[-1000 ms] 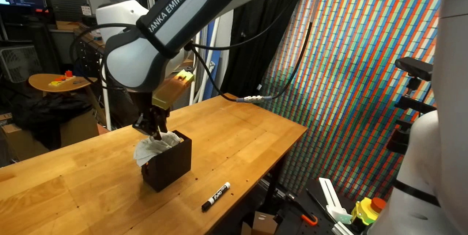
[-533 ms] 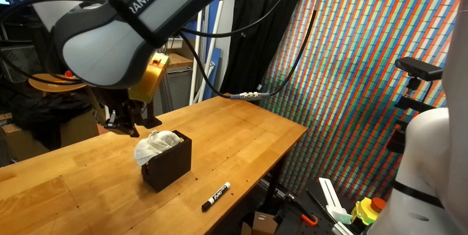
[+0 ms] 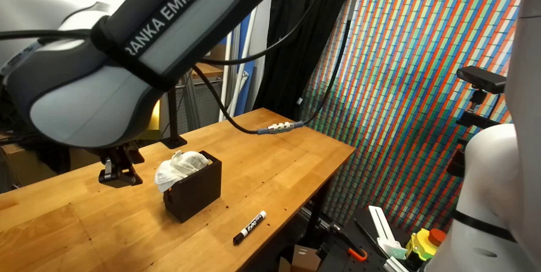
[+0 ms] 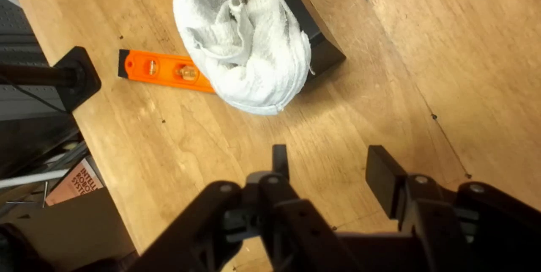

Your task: Put the towel in the box

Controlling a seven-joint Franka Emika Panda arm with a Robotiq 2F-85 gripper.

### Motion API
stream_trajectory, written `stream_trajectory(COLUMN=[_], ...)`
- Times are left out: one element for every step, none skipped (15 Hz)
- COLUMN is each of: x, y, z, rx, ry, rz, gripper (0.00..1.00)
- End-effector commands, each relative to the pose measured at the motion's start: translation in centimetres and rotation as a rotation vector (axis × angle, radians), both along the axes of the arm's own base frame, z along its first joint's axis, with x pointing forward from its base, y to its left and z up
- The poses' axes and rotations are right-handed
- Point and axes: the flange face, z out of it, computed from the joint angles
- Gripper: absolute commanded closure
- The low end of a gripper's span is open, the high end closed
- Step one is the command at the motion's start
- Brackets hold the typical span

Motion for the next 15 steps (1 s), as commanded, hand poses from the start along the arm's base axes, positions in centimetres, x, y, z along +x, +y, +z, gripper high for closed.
stream_trajectory(x=[0.7,1.0,1.3,1.7,2.0,2.3,2.7,2.9,3.2,3.3,3.6,3.7,4.0,4.3,4.6], y=[1.1,1.1,1.1,1.0,0.9,0.8,0.6,0.4,0.2,0.1,-0.1,-0.4,-0.6,-1.0,-1.4], z=[-1.6,-2.3,-2.8,-3.4,-3.8,-4.2,-4.5,-4.8,-5.1,-5.4,-5.7,-6.0,-6.4,-6.7,-7.0], rx=[-0.081,-0.102,-0.118,-0.131,-0.143,-0.151,-0.157,-0.162,-0.167,-0.173,-0.177,-0.18,-0.182,-0.184,-0.188], ry=[0.023,0.029,0.035,0.04,0.044,0.048,0.054,0.061,0.067,0.074,0.08,0.085,0.089,0.093,0.097], rz=[0.117,0.139,0.157,0.168,0.178,0.182,0.184,0.188,0.189,0.191,0.19,0.189,0.185,0.178,0.173], gripper=[0.35,0.17,0.11,0.1,0.04,0.0,0.0,0.0,0.0,0.0,0.0,0.0,0.0,0.0,0.0])
